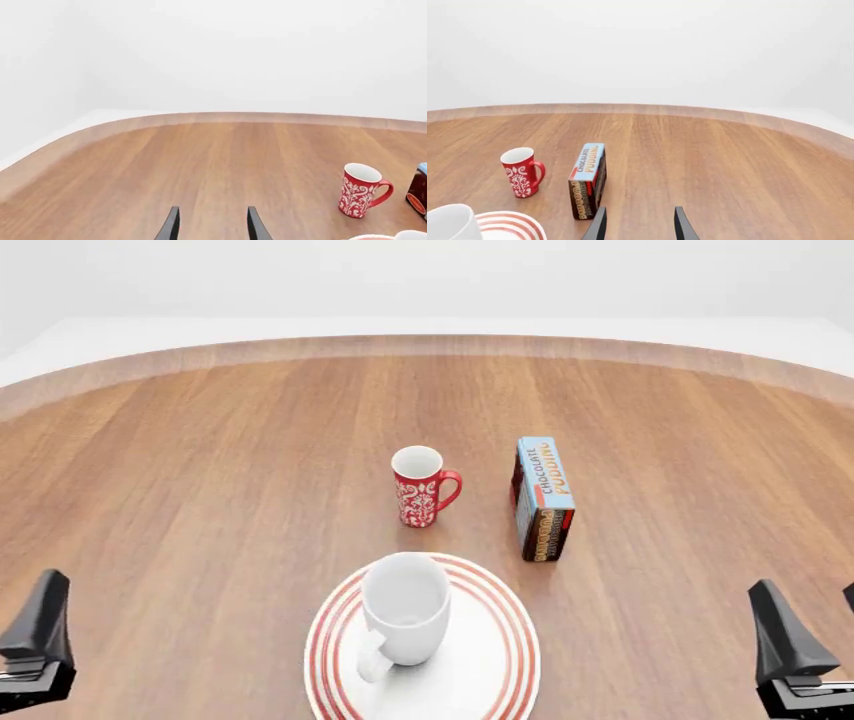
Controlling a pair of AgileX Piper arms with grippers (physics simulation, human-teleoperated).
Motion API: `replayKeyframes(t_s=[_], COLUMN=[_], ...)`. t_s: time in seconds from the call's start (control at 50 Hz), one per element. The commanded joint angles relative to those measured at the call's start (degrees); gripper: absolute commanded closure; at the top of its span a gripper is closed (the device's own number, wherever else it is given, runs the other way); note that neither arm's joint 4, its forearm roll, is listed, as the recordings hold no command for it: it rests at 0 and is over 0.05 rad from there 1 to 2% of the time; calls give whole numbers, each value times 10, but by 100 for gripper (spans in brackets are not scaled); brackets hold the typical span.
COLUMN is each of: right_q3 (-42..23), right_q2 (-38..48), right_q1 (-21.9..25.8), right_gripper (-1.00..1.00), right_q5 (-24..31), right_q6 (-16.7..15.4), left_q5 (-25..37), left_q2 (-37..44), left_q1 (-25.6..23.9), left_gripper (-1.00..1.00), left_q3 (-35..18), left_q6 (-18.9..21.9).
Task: Pick up the white mug and put it on the plate, and put the chocolate pudding to the right of the plate.
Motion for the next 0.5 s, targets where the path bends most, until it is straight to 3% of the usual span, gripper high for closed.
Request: replayKeyframes(t_s=[0.02,0.28,0.5], right_q3=[-2,-18,-57], right_q2=[0,0,21], right_q1=[-4,-4,7], right_gripper=[-100,-100,-100], right_q5=[-2,8,34], right_q6=[-5,-34,-32], left_q5=[-8,-8,-9], left_q2=[-7,-7,-7], left_q1=[8,5,5], left_gripper=[-100,-100,-100], left_q3=[2,3,2], left_q6=[1,1,1])
